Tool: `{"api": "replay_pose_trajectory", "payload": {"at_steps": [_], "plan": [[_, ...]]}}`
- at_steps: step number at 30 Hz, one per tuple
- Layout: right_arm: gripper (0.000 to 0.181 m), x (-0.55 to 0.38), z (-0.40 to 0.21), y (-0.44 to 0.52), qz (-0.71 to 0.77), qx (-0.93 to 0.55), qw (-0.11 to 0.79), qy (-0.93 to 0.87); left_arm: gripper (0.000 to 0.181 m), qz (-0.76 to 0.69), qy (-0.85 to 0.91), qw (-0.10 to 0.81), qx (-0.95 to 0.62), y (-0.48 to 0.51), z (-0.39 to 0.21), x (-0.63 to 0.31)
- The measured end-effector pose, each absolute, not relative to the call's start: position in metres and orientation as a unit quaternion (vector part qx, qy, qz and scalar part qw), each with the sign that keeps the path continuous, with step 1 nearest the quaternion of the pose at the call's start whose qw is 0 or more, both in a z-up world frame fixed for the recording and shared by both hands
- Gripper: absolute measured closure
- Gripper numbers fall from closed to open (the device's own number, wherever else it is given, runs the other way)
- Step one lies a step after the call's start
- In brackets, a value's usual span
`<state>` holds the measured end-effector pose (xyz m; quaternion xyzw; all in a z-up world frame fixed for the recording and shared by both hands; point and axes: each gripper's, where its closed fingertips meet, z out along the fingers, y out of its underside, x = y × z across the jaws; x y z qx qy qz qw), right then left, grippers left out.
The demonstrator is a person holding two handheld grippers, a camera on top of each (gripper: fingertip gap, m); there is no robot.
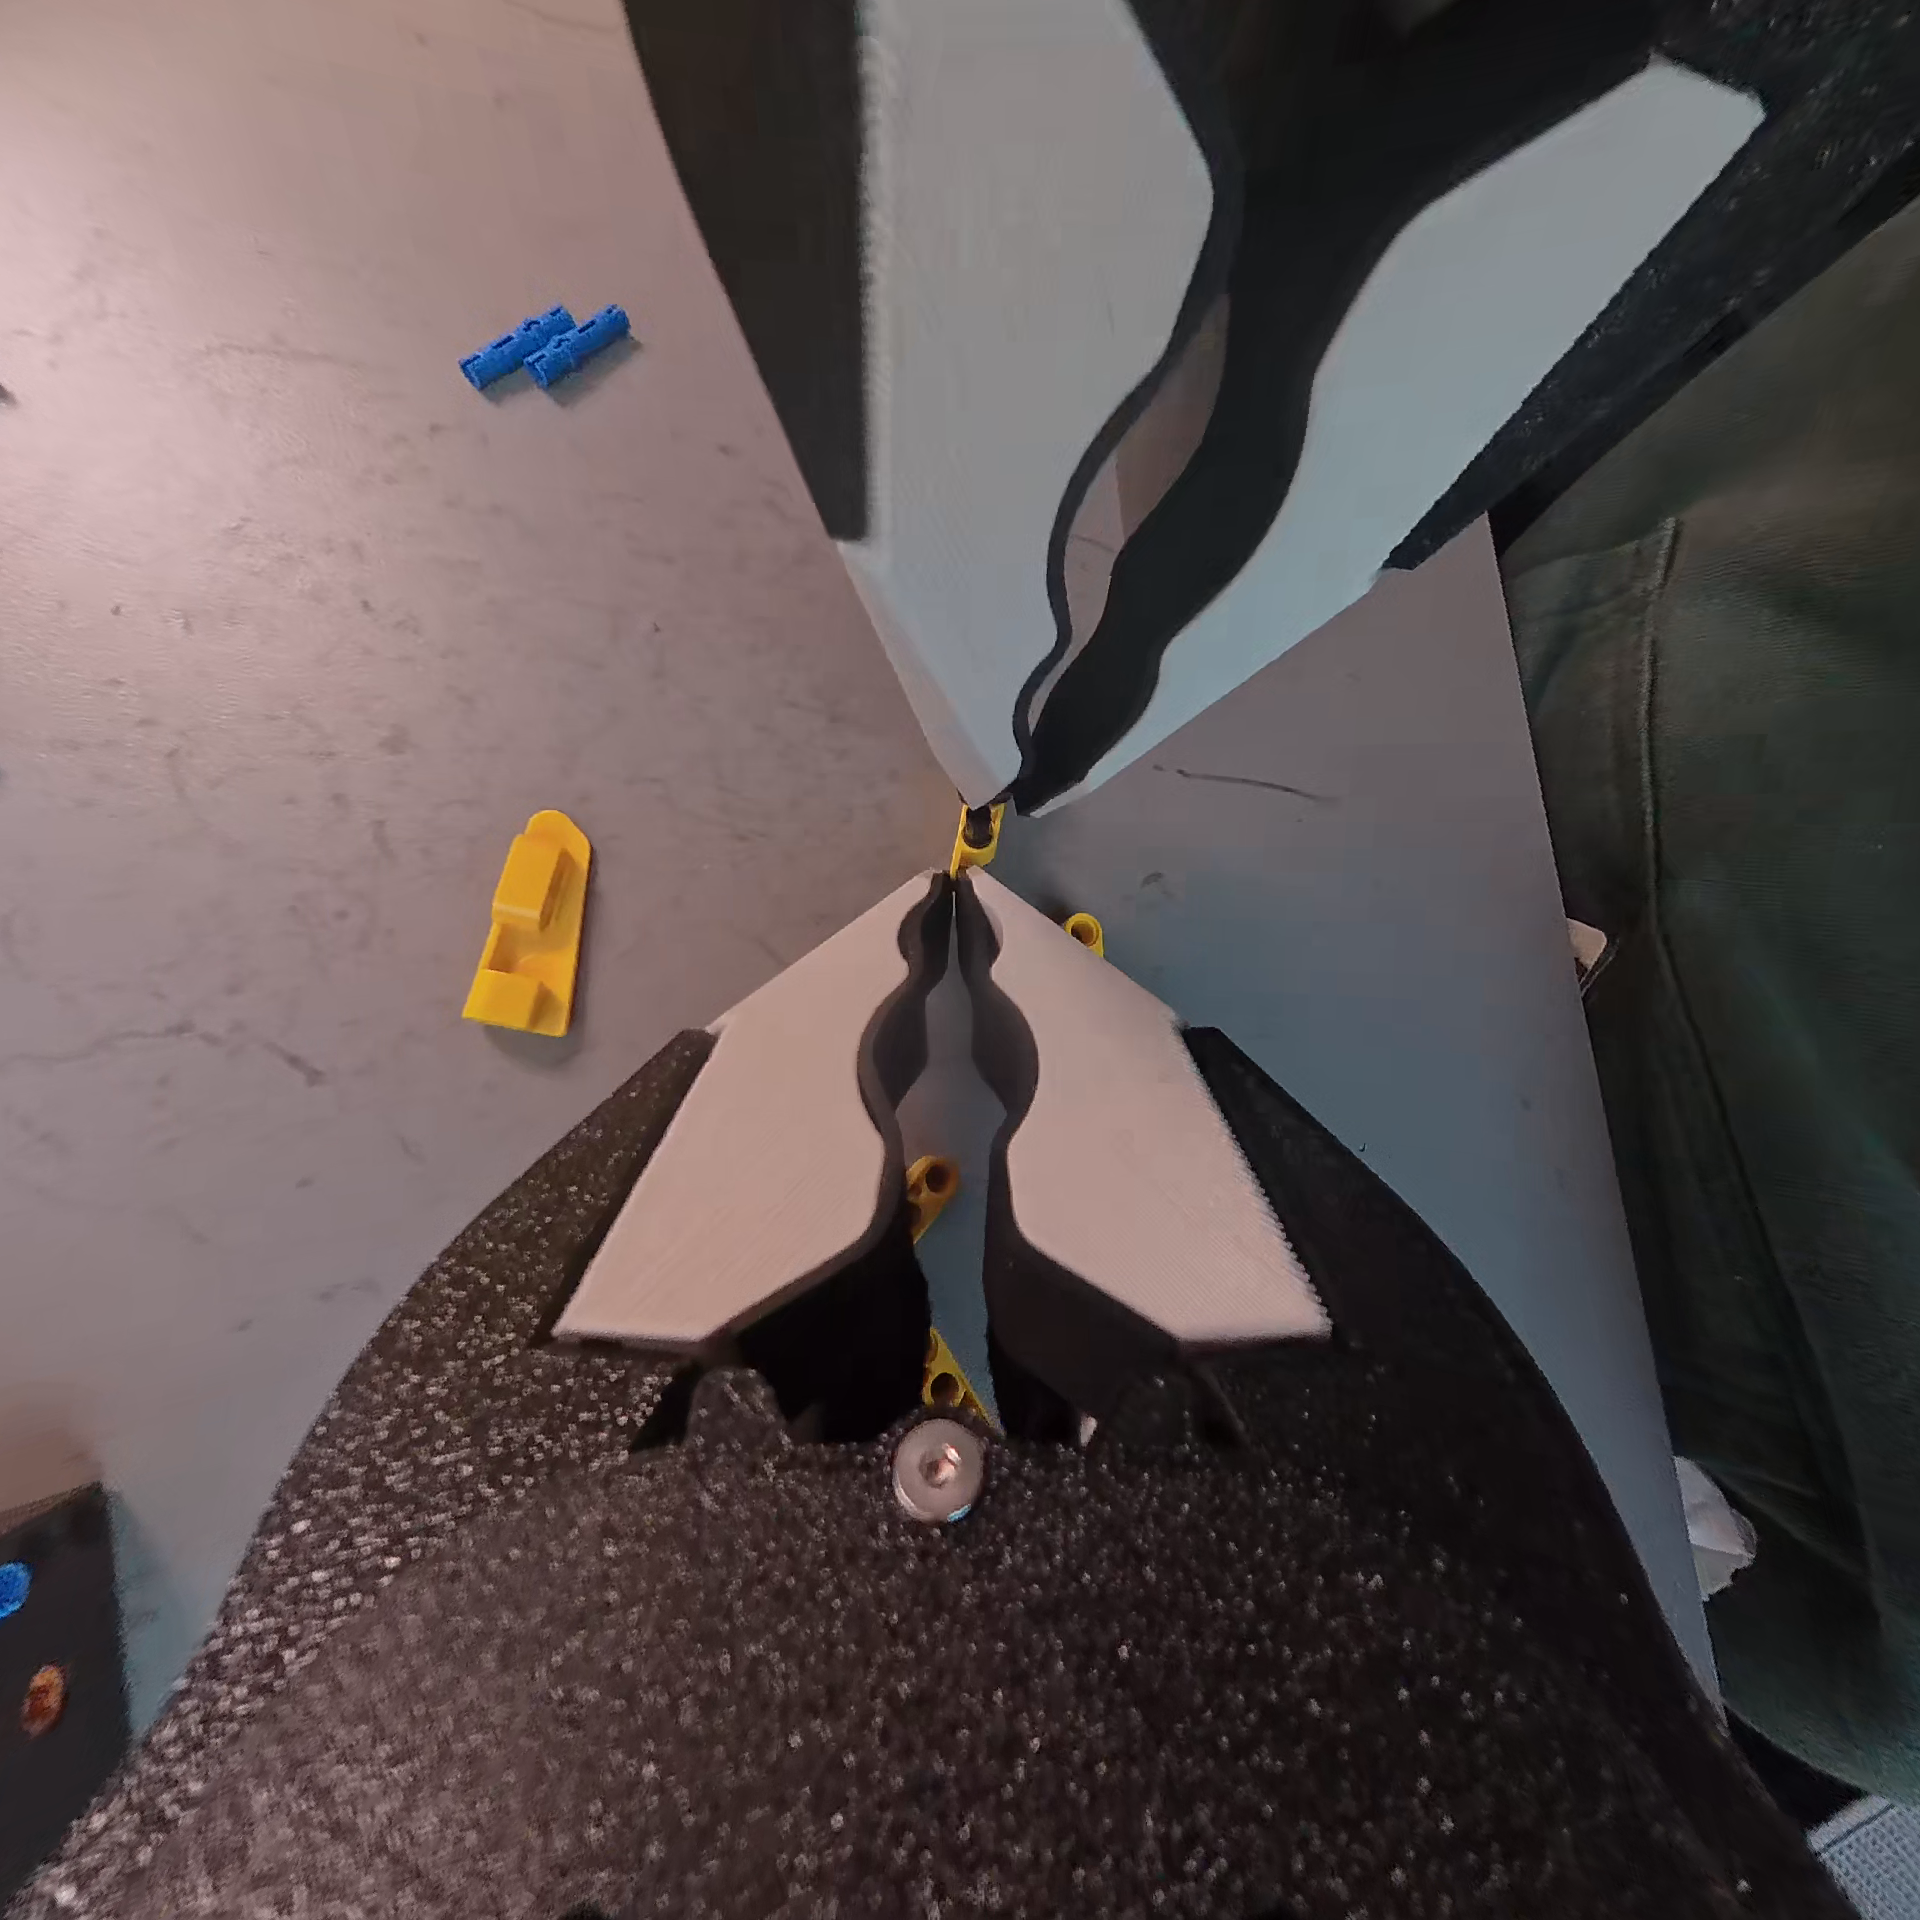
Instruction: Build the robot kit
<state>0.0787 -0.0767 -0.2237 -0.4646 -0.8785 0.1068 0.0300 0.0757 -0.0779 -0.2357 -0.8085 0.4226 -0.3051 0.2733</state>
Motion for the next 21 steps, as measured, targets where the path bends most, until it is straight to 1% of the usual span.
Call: {"api": "replay_pose_trajectory", "payload": {"at_steps": [3, 9, 18, 19, 21], "plan": [[0.177, 0.0786, -0.2230, -0.0761, 0.145, -0.503, 0.065, -0.849, 0.181, -0.304, 0.425, 0.275, -0.807, -0.0784, -0.2357, 0.0757], [0.177, 0.0765, -0.2236, -0.0756, 0.228, -0.590, 0.062, -0.772, 0.181, -0.293, 0.430, 0.281, -0.806, -0.0784, -0.2363, 0.0757], [0.178, 0.0771, -0.2244, -0.0763, 0.248, -0.594, 0.116, -0.756, 0.181, -0.284, 0.435, 0.281, -0.807, -0.0788, -0.2373, 0.0753], [0.176, 0.0834, -0.2305, -0.0766, 0.238, -0.594, 0.110, -0.761, 0.181, -0.285, 0.435, 0.281, -0.807, -0.0791, -0.2374, 0.0756], [0.178, 0.0805, -0.2291, -0.0767, 0.269, -0.598, 0.140, -0.742, 0.181, -0.280, 0.437, 0.281, -0.807, -0.0793, -0.2380, 0.0757]]}}
